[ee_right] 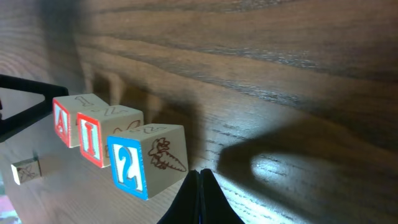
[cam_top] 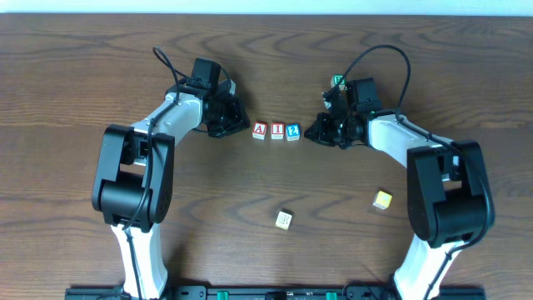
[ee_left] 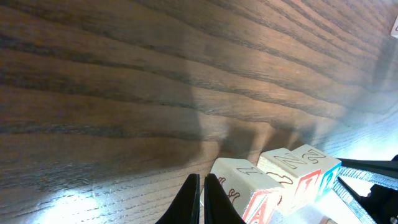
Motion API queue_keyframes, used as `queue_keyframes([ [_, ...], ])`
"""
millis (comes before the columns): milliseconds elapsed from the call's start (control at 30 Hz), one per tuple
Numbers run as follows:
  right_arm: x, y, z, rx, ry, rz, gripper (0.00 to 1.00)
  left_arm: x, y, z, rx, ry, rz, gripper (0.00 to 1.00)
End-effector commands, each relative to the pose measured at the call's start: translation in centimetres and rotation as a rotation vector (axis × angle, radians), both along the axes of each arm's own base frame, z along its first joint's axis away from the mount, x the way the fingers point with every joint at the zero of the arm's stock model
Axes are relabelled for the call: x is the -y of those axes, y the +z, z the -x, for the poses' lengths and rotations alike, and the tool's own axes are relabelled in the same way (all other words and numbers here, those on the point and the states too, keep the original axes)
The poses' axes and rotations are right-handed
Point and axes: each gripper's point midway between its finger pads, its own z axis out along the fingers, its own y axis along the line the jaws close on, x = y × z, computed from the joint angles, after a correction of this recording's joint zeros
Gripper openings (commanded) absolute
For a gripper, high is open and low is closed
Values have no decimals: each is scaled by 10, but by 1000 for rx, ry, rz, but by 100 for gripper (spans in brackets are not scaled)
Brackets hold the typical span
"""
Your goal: Spell out Ai2
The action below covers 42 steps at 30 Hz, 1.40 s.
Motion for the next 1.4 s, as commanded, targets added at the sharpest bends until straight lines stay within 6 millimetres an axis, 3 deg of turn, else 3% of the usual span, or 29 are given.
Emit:
queue_keyframes([
  [0, -3, -1, 2, -16, -4, -20, 1, 3, -3, 7, -34, 4, 15, 6],
  [400, -5, 2, -4, 6, -13, -31, 1, 13, -4, 16, -72, 1, 20, 6],
  [1367, -29, 6, 5, 2, 39, -62, 1, 21, -4, 19, -75, -5, 23, 6],
])
